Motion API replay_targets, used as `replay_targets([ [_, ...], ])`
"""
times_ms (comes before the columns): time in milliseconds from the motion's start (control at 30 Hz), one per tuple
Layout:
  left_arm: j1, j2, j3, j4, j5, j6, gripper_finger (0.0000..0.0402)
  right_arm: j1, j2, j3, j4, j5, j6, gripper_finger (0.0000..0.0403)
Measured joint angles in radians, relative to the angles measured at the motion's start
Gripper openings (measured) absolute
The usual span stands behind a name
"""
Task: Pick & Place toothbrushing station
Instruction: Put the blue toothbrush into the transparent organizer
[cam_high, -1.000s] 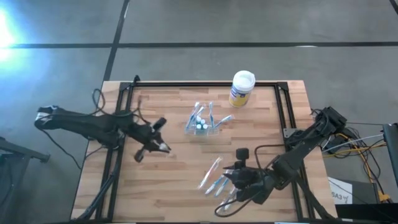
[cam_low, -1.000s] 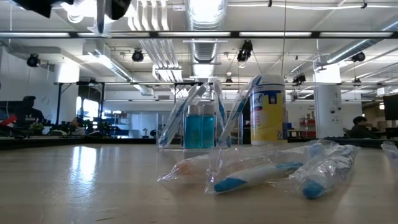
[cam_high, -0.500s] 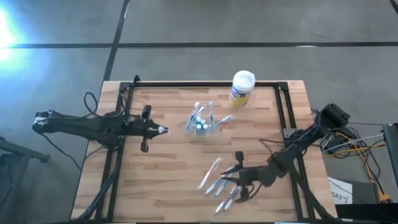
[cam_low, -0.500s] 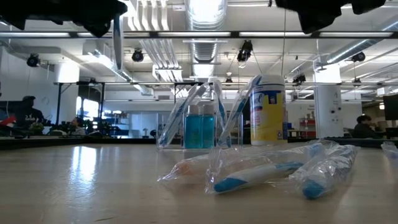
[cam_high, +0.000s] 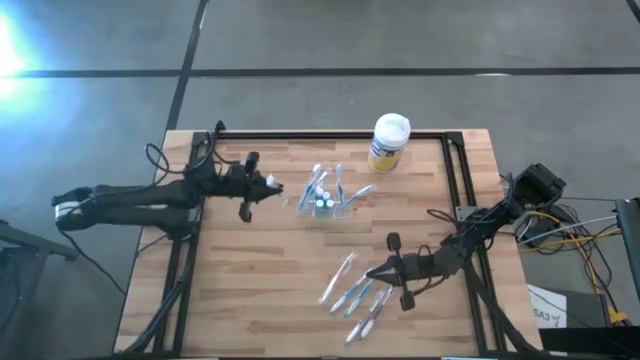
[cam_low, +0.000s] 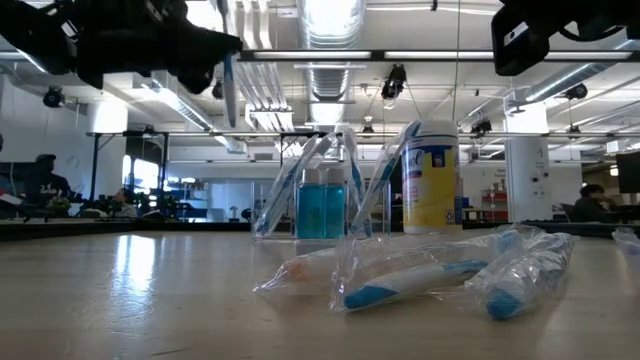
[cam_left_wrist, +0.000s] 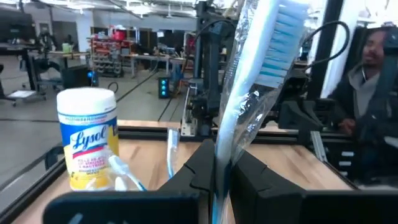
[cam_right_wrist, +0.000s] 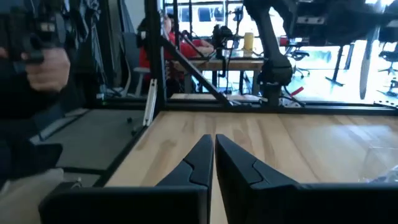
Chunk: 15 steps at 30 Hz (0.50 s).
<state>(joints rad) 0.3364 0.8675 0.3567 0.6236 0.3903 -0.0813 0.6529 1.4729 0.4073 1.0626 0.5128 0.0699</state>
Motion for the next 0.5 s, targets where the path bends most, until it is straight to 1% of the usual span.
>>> replay_targets([
  [67, 0.001, 0.041, -0.002, 0.032, -0.027, -0.023, 0.0026, 0.000, -0.017, -0.011, -0.011, 0.001, 0.001, 0.0010],
  [167, 0.000, 0.099, 0.000, 0.056, -0.120, -0.078, 0.0026, 0.001, -0.027, -0.027, -0.007, 0.002, -0.002, 0.0009],
  [200, 0.001, 0.117, 0.006, 0.056, -0.136, -0.086, 0.0026, 0.001, -0.027, -0.034, -0.008, 0.002, -0.002, 0.0009],
  [367, 0.000, 0.171, 0.036, 0.058, -0.141, -0.073, 0.0026, -0.005, -0.030, -0.071, -0.011, 0.002, -0.015, 0.0008],
  [500, 0.000, 0.159, 0.037, 0.057, -0.140, -0.042, 0.0026, -0.010, -0.062, -0.085, -0.009, 0.003, -0.017, 0.0008],
])
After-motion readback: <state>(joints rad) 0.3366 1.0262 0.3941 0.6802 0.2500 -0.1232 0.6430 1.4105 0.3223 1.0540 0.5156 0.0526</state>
